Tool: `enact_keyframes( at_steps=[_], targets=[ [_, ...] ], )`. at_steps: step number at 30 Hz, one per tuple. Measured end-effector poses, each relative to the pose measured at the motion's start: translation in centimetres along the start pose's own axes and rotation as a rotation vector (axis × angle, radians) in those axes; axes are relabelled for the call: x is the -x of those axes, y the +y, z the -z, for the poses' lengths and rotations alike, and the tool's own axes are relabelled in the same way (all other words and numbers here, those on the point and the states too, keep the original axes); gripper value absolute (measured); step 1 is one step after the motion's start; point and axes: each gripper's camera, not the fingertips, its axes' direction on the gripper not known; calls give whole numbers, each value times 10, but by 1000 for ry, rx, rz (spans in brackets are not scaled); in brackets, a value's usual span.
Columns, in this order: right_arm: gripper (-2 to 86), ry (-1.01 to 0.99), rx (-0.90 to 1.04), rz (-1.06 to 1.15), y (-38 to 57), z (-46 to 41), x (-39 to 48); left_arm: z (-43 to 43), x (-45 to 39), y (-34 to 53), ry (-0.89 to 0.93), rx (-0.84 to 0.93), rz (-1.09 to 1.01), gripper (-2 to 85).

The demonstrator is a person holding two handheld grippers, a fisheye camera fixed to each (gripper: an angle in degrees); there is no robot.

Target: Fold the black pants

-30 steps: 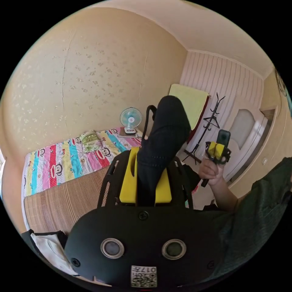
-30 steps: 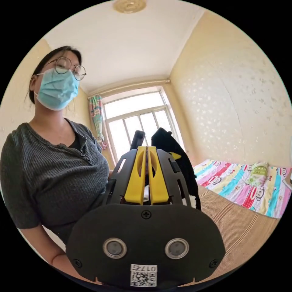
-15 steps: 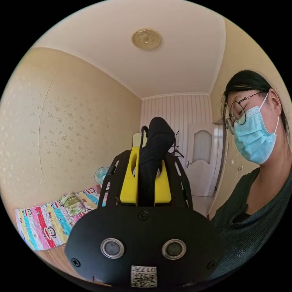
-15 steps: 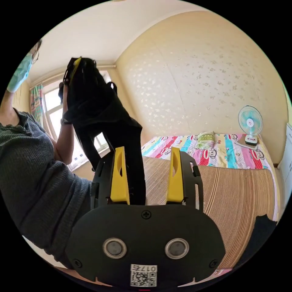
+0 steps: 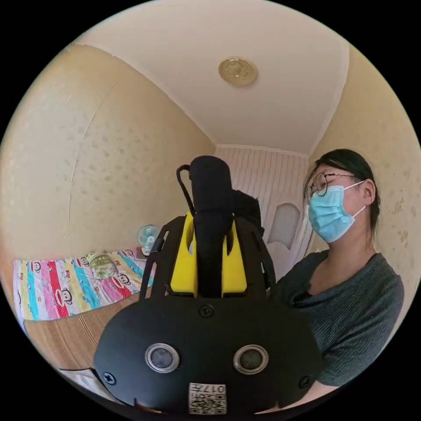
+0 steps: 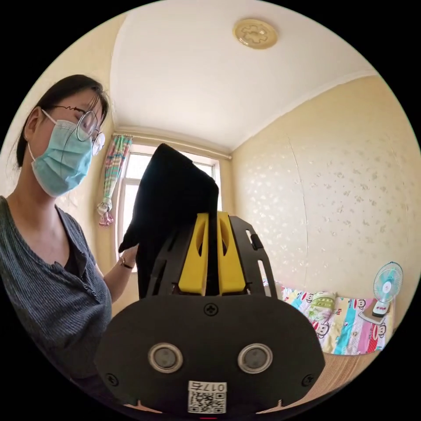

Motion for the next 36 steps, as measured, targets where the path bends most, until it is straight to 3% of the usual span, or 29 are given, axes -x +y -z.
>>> enact_keyframes(
  at_steps=[3,6,10,14,19,25,31,36],
  targets=[
    [31,59,14,-15,-16,-27,14,8,30,29,-73,105,78,81],
    [29,147,108,-18,-17,-63,26,-8,70,75,-117,246,299,71],
    [27,263,199,-10,-11,-87,33,7,94,113,-81,140,469,59],
    [26,209,219,29,-13,-72,27,51,57,62,-224,-23,286,53],
    [27,225,179,55,-42,-41,23,82,-12,-30,-219,-245,-35,52],
    [30,186,108,33,-77,-14,2,82,-66,-105,-353,-316,-187,54],
    [32,279,128,-78,-56,-29,-69,79,-19,-98,-336,-289,-120,56],
    [38,469,295,-215,-12,-128,-233,19,129,-119,-465,-69,46,62]
  ],
)
